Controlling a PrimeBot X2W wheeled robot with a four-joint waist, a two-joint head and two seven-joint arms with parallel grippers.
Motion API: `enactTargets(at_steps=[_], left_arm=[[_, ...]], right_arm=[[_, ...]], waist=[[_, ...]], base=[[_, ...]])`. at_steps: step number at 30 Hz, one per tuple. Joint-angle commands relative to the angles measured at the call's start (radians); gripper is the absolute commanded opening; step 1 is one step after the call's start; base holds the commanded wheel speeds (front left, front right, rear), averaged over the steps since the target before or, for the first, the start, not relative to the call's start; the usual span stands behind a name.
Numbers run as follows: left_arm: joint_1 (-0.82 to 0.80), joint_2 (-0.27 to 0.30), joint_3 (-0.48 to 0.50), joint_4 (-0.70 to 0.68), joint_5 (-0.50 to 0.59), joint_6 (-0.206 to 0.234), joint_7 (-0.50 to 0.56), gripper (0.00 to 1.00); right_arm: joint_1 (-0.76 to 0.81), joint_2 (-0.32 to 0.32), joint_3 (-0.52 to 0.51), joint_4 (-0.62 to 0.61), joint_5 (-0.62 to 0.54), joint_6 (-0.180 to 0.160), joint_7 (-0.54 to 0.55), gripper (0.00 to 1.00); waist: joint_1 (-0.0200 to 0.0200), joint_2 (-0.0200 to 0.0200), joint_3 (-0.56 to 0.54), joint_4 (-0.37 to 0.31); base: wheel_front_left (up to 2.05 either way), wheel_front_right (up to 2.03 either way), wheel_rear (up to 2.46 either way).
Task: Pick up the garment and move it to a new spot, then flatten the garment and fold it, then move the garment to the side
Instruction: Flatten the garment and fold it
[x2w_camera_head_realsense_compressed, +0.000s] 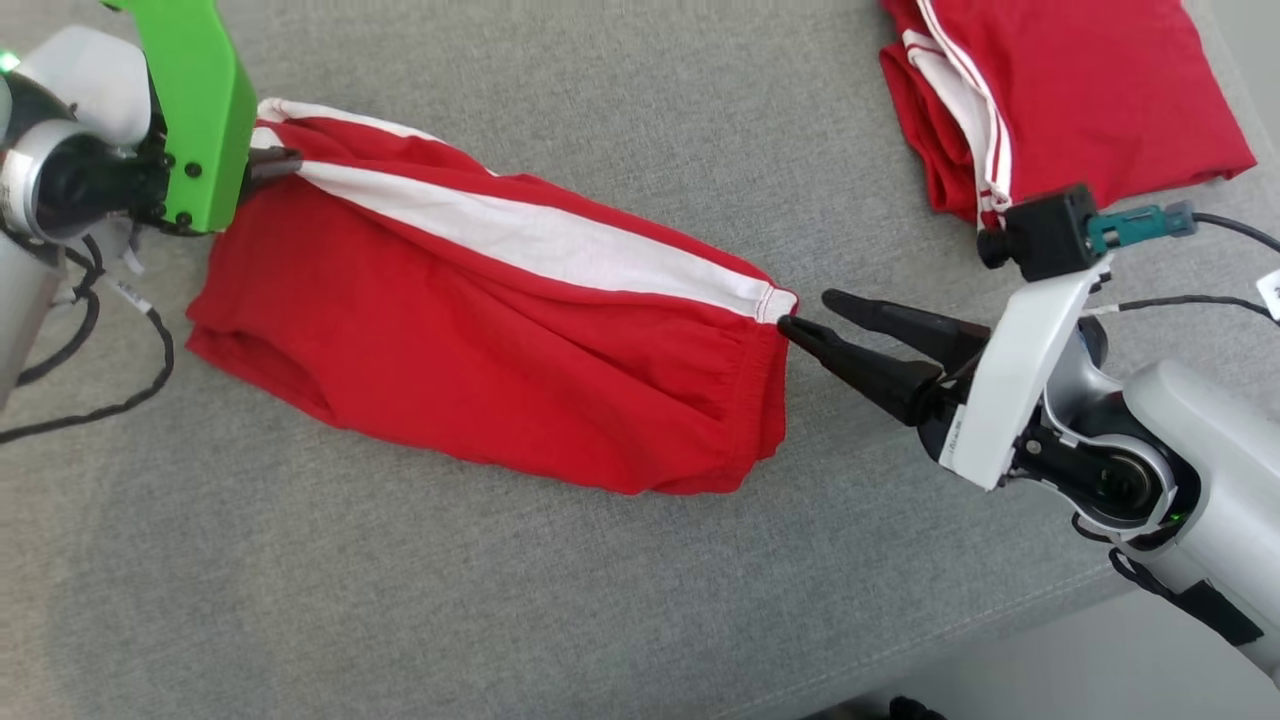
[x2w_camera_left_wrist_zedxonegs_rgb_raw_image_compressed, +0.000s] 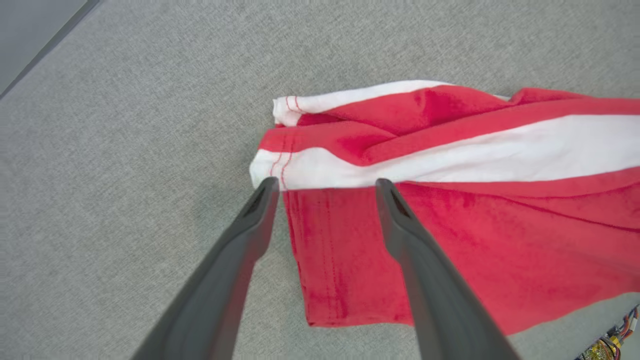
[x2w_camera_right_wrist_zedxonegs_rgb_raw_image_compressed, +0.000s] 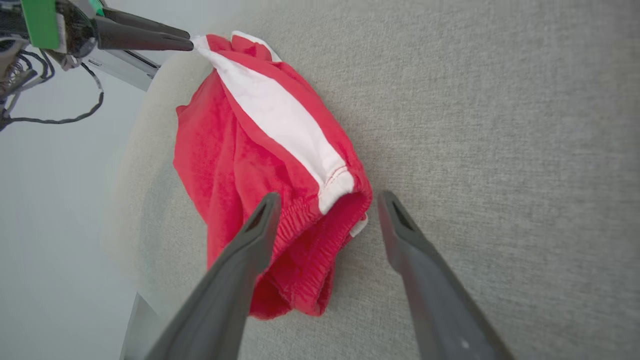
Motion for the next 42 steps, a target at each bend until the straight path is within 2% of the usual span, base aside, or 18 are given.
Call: enactTargets(at_steps=[1, 8, 18, 28, 31, 36, 42], left_arm=[[0.029, 0.004, 0.002, 0.002, -0.005, -0.008, -0.017, 1.00], [0.110, 0.049, 0.010, -0.017, -0.037, -0.025, -0.107, 1.00], [0.204, 0.096, 0.023, 0.042, -0.055, -0.017, -0.183, 1.00], [0.239, 0.064, 0.020, 0.091, -0.119, -0.029, -0.169, 1.00], [0.241, 0.058, 0.006, 0.098, -0.110, -0.029, -0.160, 0.00], [0.250, 0.055, 0.011, 0.115, -0.127, -0.022, -0.160, 0.00], [0.295, 0.056, 0.001, 0.106, -0.158, -0.019, -0.133, 0.00]], right_arm=[[0.024, -0.005, -0.008, 0.006, -0.004, 0.000, -0.010, 1.00], [0.103, -0.017, -0.086, 0.001, -0.036, 0.000, -0.110, 1.00], [0.180, 0.019, -0.210, 0.002, -0.122, 0.000, -0.289, 1.00], [0.247, 0.075, -0.284, 0.028, -0.172, 0.000, -0.369, 1.00], [0.261, 0.086, -0.292, 0.033, -0.176, 0.000, -0.369, 1.00], [0.278, 0.098, -0.291, 0.044, -0.188, 0.000, -0.352, 1.00], [0.303, 0.101, -0.288, 0.064, -0.187, 0.000, -0.322, 1.00]], waist=[[0.0000, 0.0000, -0.049, 0.010], [0.0000, 0.0000, -0.106, 0.010], [0.0000, 0.0000, -0.044, -0.044], [0.0000, 0.0000, -0.026, -0.075], [0.0000, 0.0000, -0.038, -0.067], [0.0000, 0.0000, -0.087, -0.035], [0.0000, 0.0000, -0.185, 0.036]], base=[[0.00, 0.00, 0.00], [0.00, 0.00, 0.00], [0.00, 0.00, 0.00], [0.00, 0.00, 0.00], [0.00, 0.00, 0.00], [0.00, 0.00, 0.00], [0.00, 0.00, 0.00]])
